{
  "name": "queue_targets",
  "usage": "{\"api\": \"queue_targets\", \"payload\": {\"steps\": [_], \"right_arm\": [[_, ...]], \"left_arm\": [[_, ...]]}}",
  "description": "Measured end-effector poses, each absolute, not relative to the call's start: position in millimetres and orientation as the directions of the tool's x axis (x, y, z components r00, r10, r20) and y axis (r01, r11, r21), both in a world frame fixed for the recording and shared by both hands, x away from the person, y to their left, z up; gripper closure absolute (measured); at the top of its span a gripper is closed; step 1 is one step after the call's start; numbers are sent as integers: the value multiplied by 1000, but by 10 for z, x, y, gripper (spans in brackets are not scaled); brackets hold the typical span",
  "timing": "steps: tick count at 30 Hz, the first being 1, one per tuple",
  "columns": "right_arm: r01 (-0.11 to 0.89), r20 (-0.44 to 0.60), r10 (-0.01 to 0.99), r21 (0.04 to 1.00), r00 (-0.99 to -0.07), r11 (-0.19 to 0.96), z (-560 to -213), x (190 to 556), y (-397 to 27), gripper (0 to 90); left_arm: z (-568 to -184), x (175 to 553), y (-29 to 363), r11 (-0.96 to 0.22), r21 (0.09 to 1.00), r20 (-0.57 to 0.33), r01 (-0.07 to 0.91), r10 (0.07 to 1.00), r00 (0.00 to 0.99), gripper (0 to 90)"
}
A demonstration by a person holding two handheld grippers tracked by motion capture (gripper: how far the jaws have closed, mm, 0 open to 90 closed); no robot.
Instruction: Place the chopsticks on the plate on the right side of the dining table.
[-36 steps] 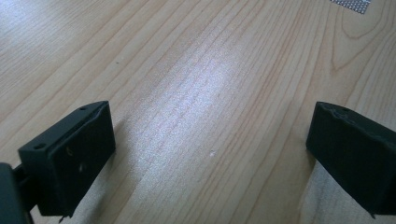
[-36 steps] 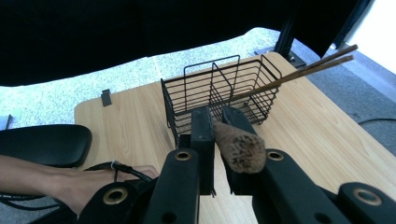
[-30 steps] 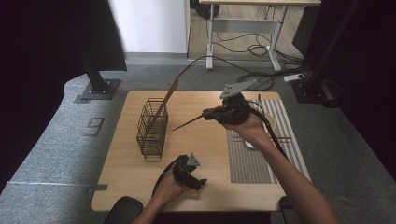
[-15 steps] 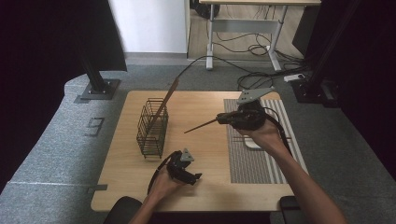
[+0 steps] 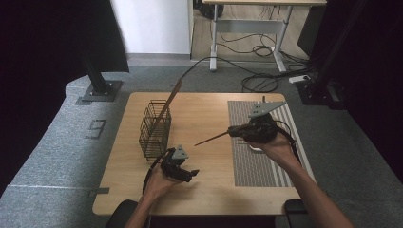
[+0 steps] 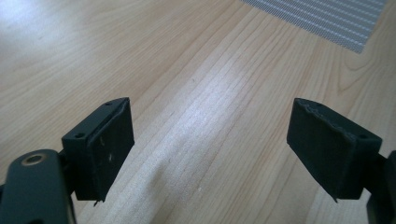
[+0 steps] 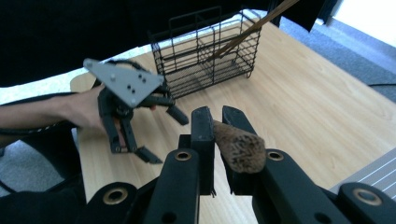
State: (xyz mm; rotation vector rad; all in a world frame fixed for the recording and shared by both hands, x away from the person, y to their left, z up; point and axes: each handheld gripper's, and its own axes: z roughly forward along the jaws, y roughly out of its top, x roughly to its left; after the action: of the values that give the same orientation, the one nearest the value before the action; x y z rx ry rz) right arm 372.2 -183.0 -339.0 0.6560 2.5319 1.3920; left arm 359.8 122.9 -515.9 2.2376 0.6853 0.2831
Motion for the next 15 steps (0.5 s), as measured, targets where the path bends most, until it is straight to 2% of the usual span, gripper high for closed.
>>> {"api": "queue_targets", "payload": {"steps": [10,15], "right_arm": [[310,88,419,811,-904,497,-3640,3609,-1778,822],[315,107,398,802,-911,508,-3719,3579,-1709,822]], "left_arm": [[-5123,3552,1220,-540,774,-9,330,513,858,231],[-5109,3515,1189,-534,794,-1,289,475,880,321]]}}
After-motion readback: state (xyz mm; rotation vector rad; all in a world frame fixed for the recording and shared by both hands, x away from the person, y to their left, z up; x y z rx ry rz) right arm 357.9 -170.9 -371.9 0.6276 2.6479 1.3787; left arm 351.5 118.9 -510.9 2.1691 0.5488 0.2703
